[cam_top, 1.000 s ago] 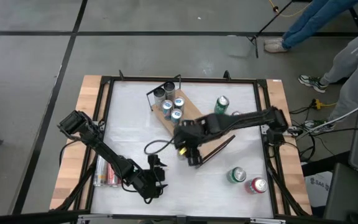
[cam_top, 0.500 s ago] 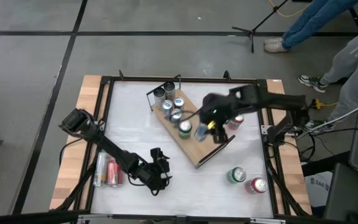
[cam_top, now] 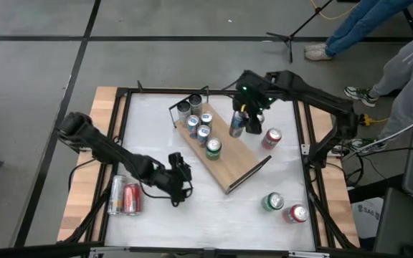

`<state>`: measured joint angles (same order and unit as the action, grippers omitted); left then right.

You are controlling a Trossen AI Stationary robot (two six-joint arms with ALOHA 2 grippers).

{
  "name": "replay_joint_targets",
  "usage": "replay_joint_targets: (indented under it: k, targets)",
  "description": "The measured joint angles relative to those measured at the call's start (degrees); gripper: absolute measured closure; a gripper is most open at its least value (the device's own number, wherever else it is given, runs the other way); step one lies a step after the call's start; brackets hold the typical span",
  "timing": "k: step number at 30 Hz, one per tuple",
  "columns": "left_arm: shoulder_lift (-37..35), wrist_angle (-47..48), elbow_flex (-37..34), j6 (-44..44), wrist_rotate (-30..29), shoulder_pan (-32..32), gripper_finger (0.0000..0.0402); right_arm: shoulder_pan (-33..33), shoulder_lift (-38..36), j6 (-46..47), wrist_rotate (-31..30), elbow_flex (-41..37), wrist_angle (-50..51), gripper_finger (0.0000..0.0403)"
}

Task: Place canned beverage on shelf
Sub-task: Put the blue soda can on the shelf aligned with the other blue soda

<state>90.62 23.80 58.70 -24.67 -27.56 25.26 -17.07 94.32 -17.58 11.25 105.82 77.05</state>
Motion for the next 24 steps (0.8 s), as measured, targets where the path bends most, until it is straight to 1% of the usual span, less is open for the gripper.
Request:
replay_joint_targets:
  k: [5, 7, 10, 12, 15, 18, 22, 24]
  targets:
    - [-9.44, 5.36, -0.04, 6.44, 3.95, -3.41, 0.0007, -3.42, 0.02, -2.36, 0.44, -8.21, -8.89, 0.0180]
    - [-13.39, 4.77, -0.88, 9.81, 7.09, -5.82, 0.0007, -4.31, 0.22, -2.79, 1.30, -10.96, -12.82, 0.0180]
    - [-19.53, 3.07, -4.84, 13.13, 14.02, -10.46, 0.0007, -4.42, 0.18, -3.45, 2.24, -14.55, -17.27, 0.0180]
    - [-23.43, 0.04, -8.92, 14.00, 16.63, -13.33, 0.0007, -4.36, 0.20, -3.46, 2.40, -16.24, -20.02, 0.0180]
    - [-28.81, -5.61, -15.26, 14.80, 17.53, -16.40, 0.0007, -4.26, 0.15, -3.46, 3.07, -18.43, -24.28, 0.0180]
    - [-32.59, -10.31, -20.68, 14.79, 18.26, -18.31, 0.0007, -4.28, 0.47, -3.45, 3.79, -19.92, -26.77, 0.0180]
    - [-35.28, -14.77, -25.08, 14.26, 19.27, -19.46, 0.0007, -4.30, 1.72, -3.42, 4.25, -20.11, -27.82, 0.0180]
    - [-35.62, -14.90, -25.82, 13.43, 19.64, -19.63, 0.0007, -4.28, 2.55, -3.40, 4.53, -20.11, -27.79, 0.0180]
